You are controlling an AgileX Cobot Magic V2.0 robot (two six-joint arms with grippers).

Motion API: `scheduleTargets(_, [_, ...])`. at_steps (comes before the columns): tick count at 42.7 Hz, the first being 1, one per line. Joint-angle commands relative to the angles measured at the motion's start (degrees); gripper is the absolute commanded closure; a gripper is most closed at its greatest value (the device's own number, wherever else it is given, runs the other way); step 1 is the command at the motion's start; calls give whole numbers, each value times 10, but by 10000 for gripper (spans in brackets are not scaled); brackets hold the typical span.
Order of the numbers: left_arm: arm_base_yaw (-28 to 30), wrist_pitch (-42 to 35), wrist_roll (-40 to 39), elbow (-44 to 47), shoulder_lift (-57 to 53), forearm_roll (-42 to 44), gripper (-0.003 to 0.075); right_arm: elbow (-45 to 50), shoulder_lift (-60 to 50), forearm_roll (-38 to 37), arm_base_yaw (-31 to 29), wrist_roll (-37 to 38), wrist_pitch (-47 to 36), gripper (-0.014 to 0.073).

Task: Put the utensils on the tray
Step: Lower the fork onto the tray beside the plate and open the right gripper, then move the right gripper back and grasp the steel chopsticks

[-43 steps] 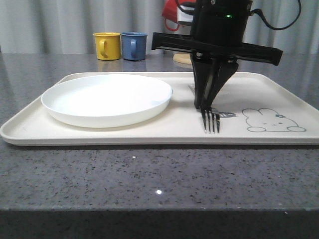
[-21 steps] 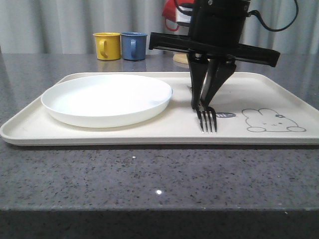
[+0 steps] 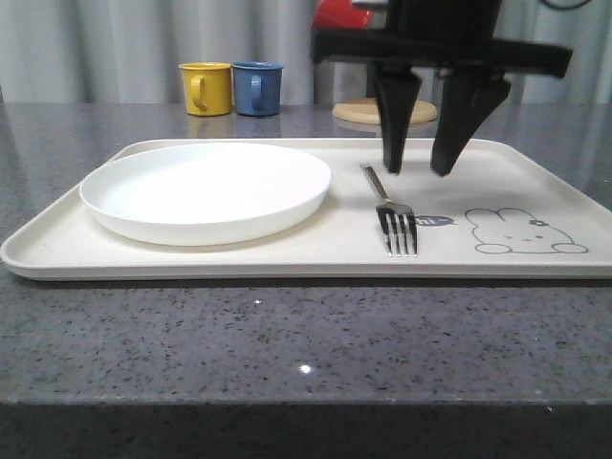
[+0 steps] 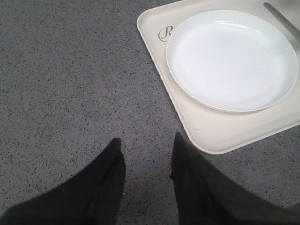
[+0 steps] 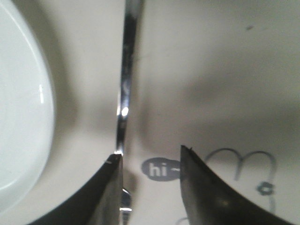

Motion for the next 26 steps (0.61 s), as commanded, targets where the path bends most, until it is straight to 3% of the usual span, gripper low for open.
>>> scheduleTargets(1, [-5,-37,-6,-14,1,-8,482,-14,-72,-106,-4,-10,54,263])
scheduleTargets(6, [-5,-37,-6,-14,1,-8,482,-8,-116,-204,-7,-16,71,263])
scheduleTargets(11, [-5,-37,-6,-14,1,-8,482,11,-159,-220,-44,-49,71,263])
scheduleTargets(26, [-5,-37,-6,-14,1,-8,482,125,-178,-78,-296,-256,34,263])
